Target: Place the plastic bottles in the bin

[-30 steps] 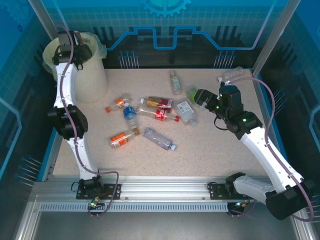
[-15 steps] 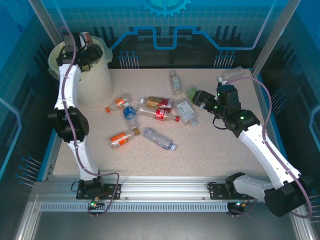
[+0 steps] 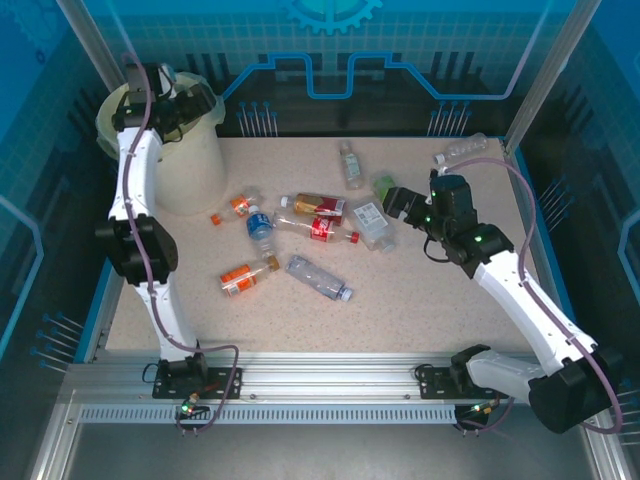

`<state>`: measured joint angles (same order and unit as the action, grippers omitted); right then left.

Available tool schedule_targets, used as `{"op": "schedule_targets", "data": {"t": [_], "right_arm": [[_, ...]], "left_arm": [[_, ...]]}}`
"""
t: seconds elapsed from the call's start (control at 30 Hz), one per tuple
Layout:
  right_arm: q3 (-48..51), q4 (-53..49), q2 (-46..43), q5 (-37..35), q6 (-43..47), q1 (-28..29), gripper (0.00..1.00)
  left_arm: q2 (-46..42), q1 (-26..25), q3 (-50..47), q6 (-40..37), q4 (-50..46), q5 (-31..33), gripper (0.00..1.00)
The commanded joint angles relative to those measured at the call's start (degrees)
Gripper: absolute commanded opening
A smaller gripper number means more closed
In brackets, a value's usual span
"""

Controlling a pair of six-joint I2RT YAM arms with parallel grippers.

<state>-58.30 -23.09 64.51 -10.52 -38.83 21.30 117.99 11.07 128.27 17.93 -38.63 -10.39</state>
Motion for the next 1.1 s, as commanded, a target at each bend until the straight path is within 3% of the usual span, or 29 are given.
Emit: {"op": "schedule_targets", "data": {"t": [0.0,0.13,0.33,0.53,0.77,1.07], "right_arm": [[2.81,5.37,2.12,-1.68,8.93,-0.73,1.0],[2.98,6.12,6.92,1.75,19.18,-0.73,1.0],[-0.66,1.43,17.05,5.52,24.57,-0.73,1.0],[-2.91,-0.63,25.04,6.6,35.8,-0.73,1.0],[-7.17,-2.91,33.38,4.11,41.89,-0.73,1.0],[-12.38,-4.54,40.34,4.25,43.24,-0.36,1.0]], "left_arm": [[-9.27,-0.08,-3.12,0.06,1.63,-2.35,0.97],[-19.33,-0.08,-12.5,1.62,6.45,-5.29,0.99],[-38.35,-0.17,-35.9,8.21,18.77,-9.02,0.99],[-53.53,-1.93,-53.52,13.44,22.22,-12.94,0.99],[-63.58,-5.77,-66.78,12.96,19.58,-13.37,0.99],[-68.28,-7.41,-79.99,18.52,26.78,-14.37,0.99]]}}
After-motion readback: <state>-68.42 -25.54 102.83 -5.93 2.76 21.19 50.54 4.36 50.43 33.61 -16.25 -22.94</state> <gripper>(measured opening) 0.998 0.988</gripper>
